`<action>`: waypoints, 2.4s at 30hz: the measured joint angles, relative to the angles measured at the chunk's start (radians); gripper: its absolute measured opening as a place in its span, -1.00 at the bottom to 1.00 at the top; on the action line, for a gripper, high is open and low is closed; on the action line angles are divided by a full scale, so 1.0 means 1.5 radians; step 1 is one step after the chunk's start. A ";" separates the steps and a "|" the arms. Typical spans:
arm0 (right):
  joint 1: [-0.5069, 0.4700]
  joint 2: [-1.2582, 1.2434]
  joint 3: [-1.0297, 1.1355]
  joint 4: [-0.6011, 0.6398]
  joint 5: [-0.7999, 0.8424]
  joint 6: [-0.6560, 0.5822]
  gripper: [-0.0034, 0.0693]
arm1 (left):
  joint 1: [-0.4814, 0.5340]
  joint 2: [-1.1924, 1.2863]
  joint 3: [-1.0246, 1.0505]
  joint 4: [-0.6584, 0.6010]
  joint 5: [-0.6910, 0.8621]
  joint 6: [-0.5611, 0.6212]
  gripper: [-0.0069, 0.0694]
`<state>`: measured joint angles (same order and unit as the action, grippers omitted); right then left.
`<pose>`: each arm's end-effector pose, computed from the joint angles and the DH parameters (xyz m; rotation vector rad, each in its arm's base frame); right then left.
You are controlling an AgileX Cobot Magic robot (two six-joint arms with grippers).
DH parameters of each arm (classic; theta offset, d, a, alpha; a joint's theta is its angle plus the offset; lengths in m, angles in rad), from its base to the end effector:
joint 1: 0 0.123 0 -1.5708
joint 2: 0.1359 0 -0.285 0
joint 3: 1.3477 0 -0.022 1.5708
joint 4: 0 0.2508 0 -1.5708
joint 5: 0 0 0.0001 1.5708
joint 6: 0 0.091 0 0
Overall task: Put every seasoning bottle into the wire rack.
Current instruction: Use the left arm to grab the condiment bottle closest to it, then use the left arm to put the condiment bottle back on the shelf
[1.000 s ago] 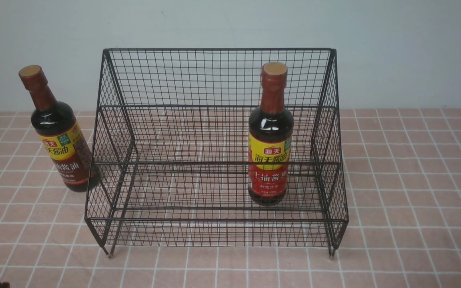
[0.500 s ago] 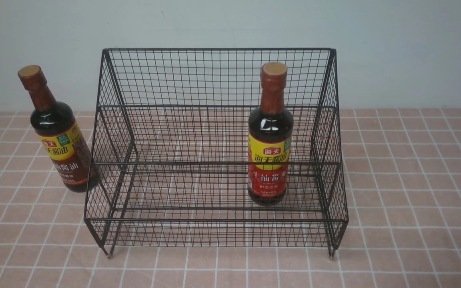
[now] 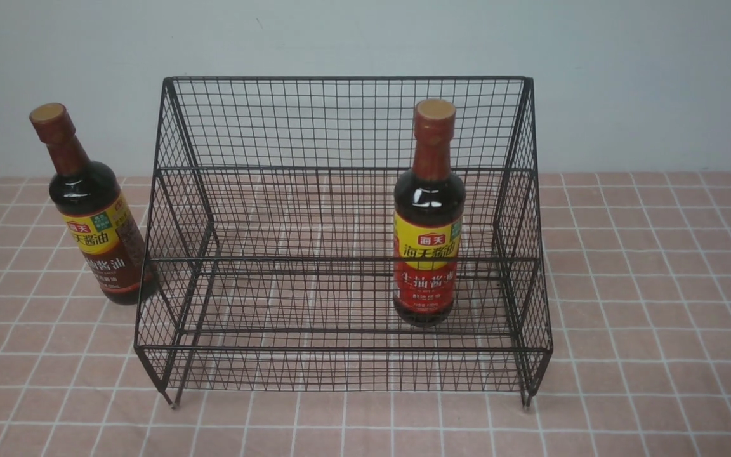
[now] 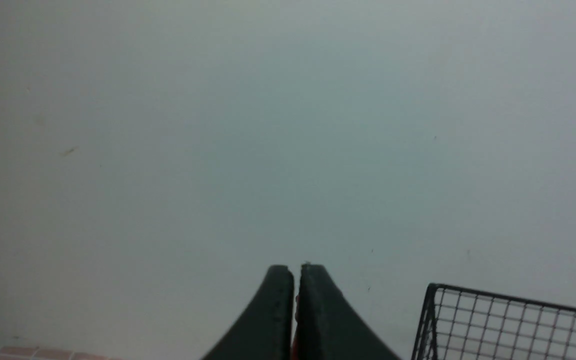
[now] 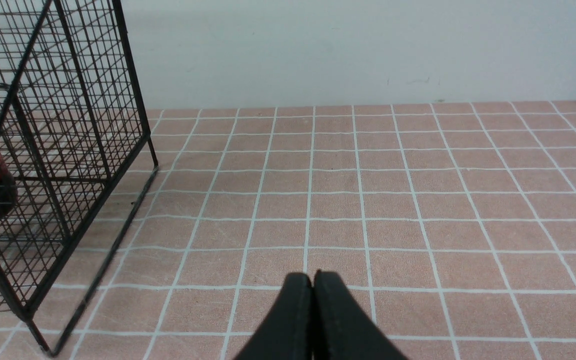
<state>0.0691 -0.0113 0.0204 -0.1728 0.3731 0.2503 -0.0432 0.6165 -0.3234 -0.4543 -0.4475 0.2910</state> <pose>0.0528 -0.0021 0.1739 0.0621 1.8594 0.0514 0.1301 0.0116 0.3058 -0.2148 1.3563 -0.0090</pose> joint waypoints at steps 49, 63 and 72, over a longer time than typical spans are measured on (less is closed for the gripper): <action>0.000 0.000 0.000 0.000 0.000 -0.002 -0.94 | 0.000 0.650 -0.370 -0.020 0.003 0.036 -0.14; 0.000 0.000 0.000 0.000 0.000 -0.002 -0.94 | -0.046 0.283 -0.443 -0.007 0.255 0.093 -0.14; 0.000 0.000 0.000 0.000 0.000 -0.002 -0.94 | -0.170 0.244 -0.443 -0.004 0.414 0.088 -0.14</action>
<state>0.0691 -0.0113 0.0204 -0.1728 0.3731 0.2470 -0.2975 0.9828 -0.9885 -0.4597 0.1731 0.4227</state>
